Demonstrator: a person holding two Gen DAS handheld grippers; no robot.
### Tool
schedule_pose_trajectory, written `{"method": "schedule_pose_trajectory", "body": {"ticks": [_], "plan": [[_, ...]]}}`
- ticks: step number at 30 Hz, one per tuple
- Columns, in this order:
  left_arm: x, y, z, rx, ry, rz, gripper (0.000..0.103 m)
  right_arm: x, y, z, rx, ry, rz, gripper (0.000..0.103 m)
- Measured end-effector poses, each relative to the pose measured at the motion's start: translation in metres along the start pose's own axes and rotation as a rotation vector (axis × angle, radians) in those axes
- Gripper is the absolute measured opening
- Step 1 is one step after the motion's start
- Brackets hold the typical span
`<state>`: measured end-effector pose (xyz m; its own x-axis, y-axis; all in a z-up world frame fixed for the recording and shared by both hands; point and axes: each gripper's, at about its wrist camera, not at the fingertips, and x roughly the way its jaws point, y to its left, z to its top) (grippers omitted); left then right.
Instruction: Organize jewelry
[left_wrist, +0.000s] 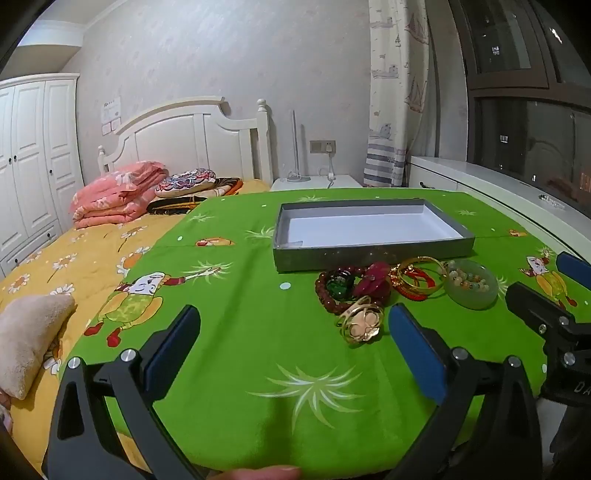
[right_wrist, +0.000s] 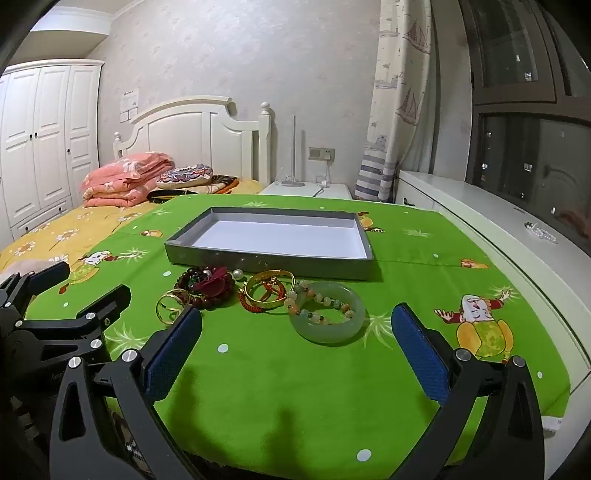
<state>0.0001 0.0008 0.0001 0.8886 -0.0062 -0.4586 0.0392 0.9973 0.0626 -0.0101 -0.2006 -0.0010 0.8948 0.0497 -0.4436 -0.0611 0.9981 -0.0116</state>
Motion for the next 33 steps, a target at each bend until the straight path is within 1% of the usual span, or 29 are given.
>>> {"method": "schedule_pose_trajectory", "body": {"ticks": [7,33], "plan": [[-0.0014,-0.0003,-0.0005,0.004,-0.004,0.001,0.099,0.0007,0.0016,-0.0002,-0.003,0.01,0.01,0.096],[0.002,-0.001,-0.0024,0.0,0.0,0.0,0.099,0.0005,0.0041,0.0004,-0.001,0.002,0.014,0.096]]}}
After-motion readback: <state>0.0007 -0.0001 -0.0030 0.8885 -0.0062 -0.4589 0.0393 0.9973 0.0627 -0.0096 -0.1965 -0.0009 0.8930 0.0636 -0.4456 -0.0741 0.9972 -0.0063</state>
